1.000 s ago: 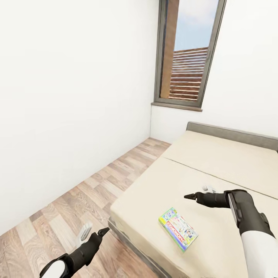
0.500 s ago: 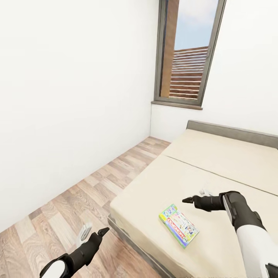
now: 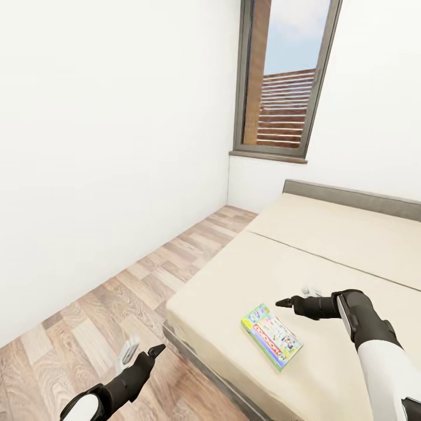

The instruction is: Put all the toys in the child's room - the three board games (two on the bed and one on the table), the two jigsaw puzzles on the table, and the tennis ball on the table - inside the toy box on the table in the child's room.

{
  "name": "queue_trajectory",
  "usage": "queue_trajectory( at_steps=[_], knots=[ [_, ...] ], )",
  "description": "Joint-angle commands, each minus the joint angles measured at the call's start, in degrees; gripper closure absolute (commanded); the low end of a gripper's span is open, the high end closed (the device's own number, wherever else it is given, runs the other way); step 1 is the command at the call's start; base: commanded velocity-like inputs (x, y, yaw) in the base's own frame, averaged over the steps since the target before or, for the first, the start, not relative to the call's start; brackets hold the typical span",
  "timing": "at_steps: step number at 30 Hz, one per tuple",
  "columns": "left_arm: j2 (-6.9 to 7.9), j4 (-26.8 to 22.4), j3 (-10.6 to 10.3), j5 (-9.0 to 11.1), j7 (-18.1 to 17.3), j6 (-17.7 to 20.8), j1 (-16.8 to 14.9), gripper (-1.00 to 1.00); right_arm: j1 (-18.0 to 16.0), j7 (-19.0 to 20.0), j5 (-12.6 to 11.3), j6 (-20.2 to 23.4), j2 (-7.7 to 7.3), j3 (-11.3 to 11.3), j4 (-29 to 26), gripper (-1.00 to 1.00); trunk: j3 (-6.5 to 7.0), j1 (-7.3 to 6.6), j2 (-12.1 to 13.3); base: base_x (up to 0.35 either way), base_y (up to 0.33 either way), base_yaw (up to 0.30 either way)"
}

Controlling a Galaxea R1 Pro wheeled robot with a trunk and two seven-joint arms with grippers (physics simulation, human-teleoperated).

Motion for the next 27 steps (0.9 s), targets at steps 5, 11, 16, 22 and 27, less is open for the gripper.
queue_trajectory(
  at_steps=[5,11,16,22,27],
  knots=[
    [0.05,-0.09,-0.08,0.52,0.41,-0.02,-0.04,-1.00,-0.06,0.69,0.55,0.20,0.03,-0.20,-0.04,-1.00,-0.96,1.10,-2.05,0.000,0.000,0.000],
    [0.05,-0.09,-0.08,0.52,0.41,-0.03,-0.04,-1.00,-0.06,0.90,0.56,0.20,-0.01,-0.24,-0.04,-1.00,-2.04,2.42,-4.45,0.000,0.000,0.000],
    [0.05,-0.08,-0.08,0.52,0.41,-0.04,-0.04,-1.00,-0.06,0.93,0.54,0.20,-0.01,-0.27,-0.04,-1.00,-2.93,3.51,-6.46,0.000,0.000,0.000],
    [0.05,-0.09,-0.08,0.52,0.41,-0.07,-0.04,-1.00,-0.06,0.73,0.61,0.20,0.06,-0.22,-0.04,-1.00,-4.01,4.83,-8.87,0.000,0.000,0.000],
    [0.05,-0.09,-0.08,0.52,0.41,-0.08,-0.04,-1.00,-0.06,0.79,0.62,0.20,0.06,-0.20,-0.19,-1.00,-4.91,5.93,-10.87,0.000,0.000,0.000]
  ],
)
